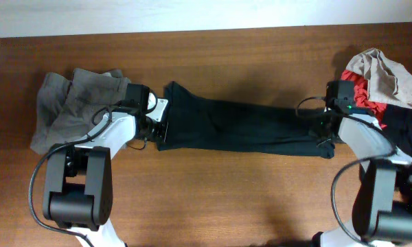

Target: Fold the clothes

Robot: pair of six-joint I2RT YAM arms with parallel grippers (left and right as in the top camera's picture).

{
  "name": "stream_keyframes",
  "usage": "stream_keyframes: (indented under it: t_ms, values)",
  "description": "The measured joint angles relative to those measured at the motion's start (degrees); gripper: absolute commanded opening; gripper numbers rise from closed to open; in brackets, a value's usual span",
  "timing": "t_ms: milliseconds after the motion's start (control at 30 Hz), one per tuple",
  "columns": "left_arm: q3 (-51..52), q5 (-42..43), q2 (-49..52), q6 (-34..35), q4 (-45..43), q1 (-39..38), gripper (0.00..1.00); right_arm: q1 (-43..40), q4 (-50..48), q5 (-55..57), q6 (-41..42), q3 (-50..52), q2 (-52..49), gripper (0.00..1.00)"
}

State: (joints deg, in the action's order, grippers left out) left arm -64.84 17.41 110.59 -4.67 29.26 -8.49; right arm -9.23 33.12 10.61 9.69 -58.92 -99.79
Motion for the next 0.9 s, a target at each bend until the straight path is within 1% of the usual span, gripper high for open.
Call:
stream_keyframes:
  t_ms: [67, 133, 167, 267, 400, 433, 500, 567, 667, 733, 800, 833, 867, 900]
  values:
    - [0.0, 0.0, 0.0, 0.0, 0.0, 0.0, 0.00, 0.0, 0.4, 1.3, 0.0, 0.0, -1.3, 0.43]
    - [0.0, 0.0, 0.0, 0.0, 0.0, 0.0, 0.00, 0.0, 0.7, 2.4, -0.1, 0.2, -1.8, 0.31]
    - [0.0, 0.0, 0.0, 0.0, 0.0, 0.0, 0.00, 0.0, 0.9, 3.0, -0.1, 0.2, -1.8, 0.27]
    - [0.0, 0.0, 0.0, 0.0, 0.0, 0.0, 0.00, 0.0, 1.0, 6.4, -0.5, 0.2, -1.8, 0.24]
    - [0.0, 0.0, 0.0, 0.0, 0.0, 0.0, 0.00, 0.0, 1.8, 13.7, -0.6, 0.0, -1.8, 0.25]
    - [0.0, 0.0, 0.0, 0.0, 0.0, 0.0, 0.00, -0.1, 2.3, 14.7, -0.6, -0.3, -1.8, 0.26]
    - [0.0, 0.0, 0.0, 0.0, 0.0, 0.0, 0.00, -0.2, 3.4, 16.3, -0.7, -1.9, -1.8, 0.33]
    - [0.0, 0.0, 0.0, 0.0, 0.0, 0.0, 0.00, -0.2, 5.0, 16.6, -0.6, -4.5, -1.8, 0.36]
    - [0.0, 0.0, 0.0, 0.0, 0.0, 0.0, 0.00, -0.2, 8.0, 15.9, -0.7, -8.6, -1.8, 0.41]
    - [0.0, 0.0, 0.0, 0.0, 0.0, 0.0, 0.02, -0.2, 11.4, 13.7, -0.5, -11.3, -1.8, 0.47]
    - [0.0, 0.0, 0.0, 0.0, 0.0, 0.0, 0.05, -0.2, 15.2, 10.8, 0.0, -13.7, -1.8, 0.53]
    - [-0.1, 0.0, 0.0, 0.0, 0.0, 0.0, 0.09, -0.2, 17.2, 8.8, 0.5, -14.7, -1.8, 0.57]
    - [-0.3, 0.0, 0.1, 0.0, 0.3, 0.0, 0.14, -0.2, 19.1, 6.6, 1.0, -15.4, -1.8, 0.59]
    - [-0.6, 0.0, 0.2, 0.0, 0.6, 0.0, 0.18, -0.2, 20.7, 4.2, 1.4, -15.8, -1.8, 0.59]
